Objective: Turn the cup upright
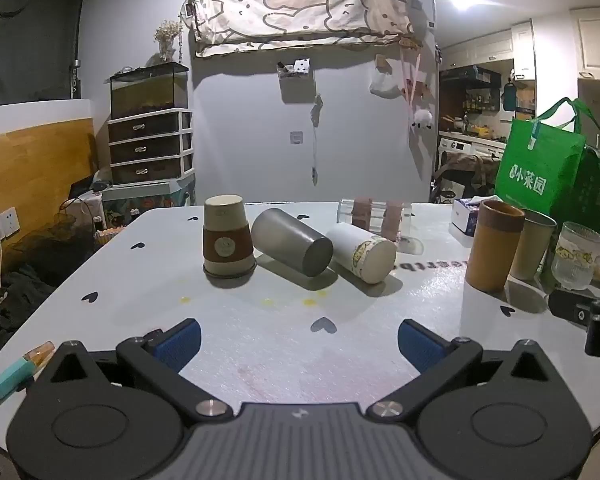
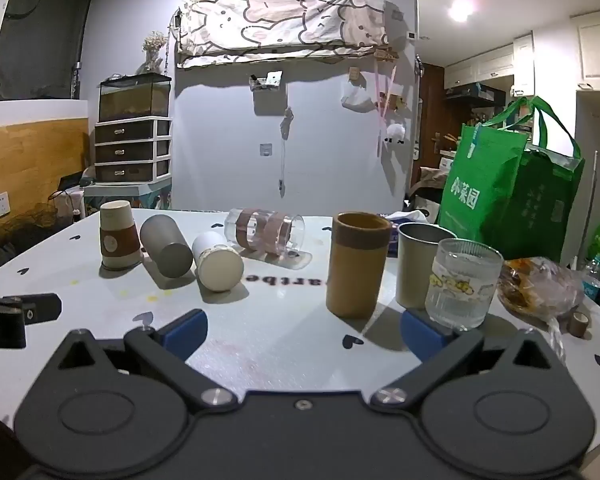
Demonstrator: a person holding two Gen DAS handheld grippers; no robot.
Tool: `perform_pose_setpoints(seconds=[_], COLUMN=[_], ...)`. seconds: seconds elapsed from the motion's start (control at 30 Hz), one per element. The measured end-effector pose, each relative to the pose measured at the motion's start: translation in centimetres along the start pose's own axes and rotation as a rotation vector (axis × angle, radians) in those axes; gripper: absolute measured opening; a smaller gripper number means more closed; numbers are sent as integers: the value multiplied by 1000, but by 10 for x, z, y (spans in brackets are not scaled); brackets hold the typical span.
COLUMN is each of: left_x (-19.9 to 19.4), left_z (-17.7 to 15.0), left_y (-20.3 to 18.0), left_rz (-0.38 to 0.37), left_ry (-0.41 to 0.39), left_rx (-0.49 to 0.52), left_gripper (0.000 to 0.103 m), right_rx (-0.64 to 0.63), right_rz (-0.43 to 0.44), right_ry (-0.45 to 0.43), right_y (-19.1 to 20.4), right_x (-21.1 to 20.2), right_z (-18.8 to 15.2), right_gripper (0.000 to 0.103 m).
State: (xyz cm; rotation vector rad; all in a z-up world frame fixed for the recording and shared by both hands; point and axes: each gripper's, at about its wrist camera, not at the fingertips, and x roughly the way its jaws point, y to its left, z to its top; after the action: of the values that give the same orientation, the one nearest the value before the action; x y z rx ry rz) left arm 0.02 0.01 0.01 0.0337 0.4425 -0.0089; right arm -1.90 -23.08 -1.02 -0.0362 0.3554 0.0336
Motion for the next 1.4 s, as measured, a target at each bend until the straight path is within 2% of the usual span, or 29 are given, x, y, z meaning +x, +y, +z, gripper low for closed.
perform_pose_setpoints(seconds=[1.4], left_x=[0], left_z=[0], left_y=[0], left_rz=[-3], left_ry=[4], left_rx=[-7], left_gripper=[103], right_rx=[1], right_rz=[0], right_ry=[10], right_y=[0], right_x=[0], right_z=[-1], right_gripper=[103])
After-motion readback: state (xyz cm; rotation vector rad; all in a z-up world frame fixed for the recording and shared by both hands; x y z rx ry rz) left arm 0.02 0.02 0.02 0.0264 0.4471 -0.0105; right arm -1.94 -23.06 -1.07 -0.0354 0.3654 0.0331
